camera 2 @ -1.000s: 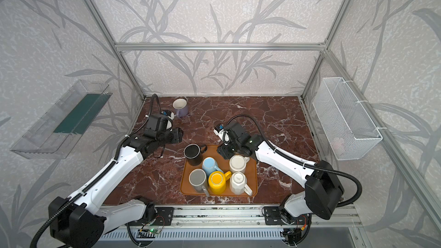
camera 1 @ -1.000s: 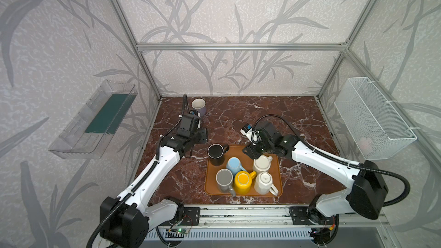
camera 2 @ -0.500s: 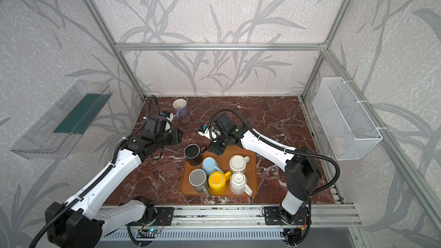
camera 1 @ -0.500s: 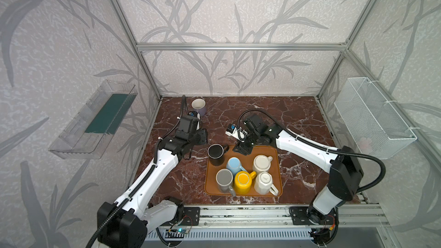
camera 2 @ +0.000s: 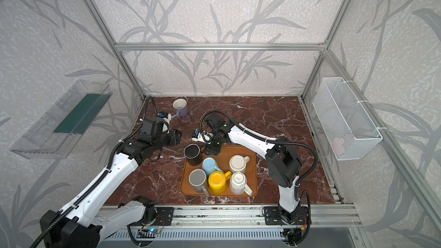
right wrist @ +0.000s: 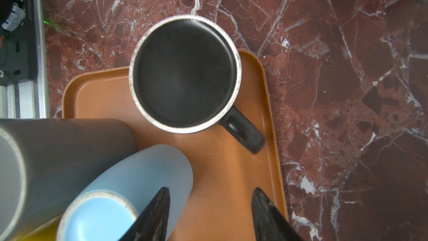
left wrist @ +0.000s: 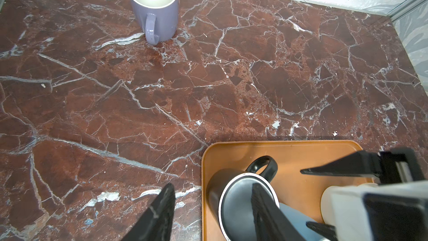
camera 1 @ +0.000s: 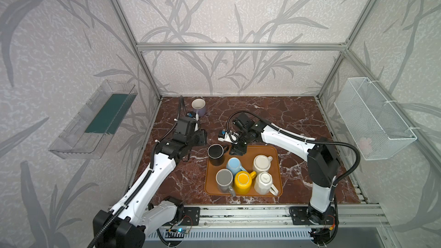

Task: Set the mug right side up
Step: 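Move the right gripper over the black mug while the left arm draws back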

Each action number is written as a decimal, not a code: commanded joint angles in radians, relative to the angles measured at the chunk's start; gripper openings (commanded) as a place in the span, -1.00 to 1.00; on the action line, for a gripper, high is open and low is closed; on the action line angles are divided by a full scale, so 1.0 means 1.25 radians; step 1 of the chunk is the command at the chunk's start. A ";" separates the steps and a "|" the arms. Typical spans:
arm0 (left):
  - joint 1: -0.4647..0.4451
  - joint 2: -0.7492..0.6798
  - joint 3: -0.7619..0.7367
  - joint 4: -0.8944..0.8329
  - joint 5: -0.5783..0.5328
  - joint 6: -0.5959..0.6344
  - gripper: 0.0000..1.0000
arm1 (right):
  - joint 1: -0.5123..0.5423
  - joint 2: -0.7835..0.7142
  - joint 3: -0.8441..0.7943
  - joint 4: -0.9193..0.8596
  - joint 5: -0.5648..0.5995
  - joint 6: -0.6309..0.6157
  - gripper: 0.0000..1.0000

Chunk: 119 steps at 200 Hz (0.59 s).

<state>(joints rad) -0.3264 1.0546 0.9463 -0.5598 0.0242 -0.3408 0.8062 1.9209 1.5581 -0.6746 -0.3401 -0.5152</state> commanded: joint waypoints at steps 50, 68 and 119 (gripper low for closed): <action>-0.003 -0.031 0.015 -0.047 -0.027 0.011 0.12 | 0.008 0.084 0.083 -0.041 -0.003 -0.052 0.14; -0.003 -0.032 0.015 -0.046 -0.026 0.011 0.12 | 0.009 0.099 0.097 -0.038 -0.004 -0.069 0.15; -0.003 -0.030 0.018 -0.047 -0.026 0.015 0.12 | 0.009 0.136 0.116 -0.015 0.009 -0.119 0.16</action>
<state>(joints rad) -0.3264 1.0298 0.9466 -0.5980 0.0086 -0.3332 0.8120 2.0491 1.6627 -0.6949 -0.3374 -0.6155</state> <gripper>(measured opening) 0.559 0.577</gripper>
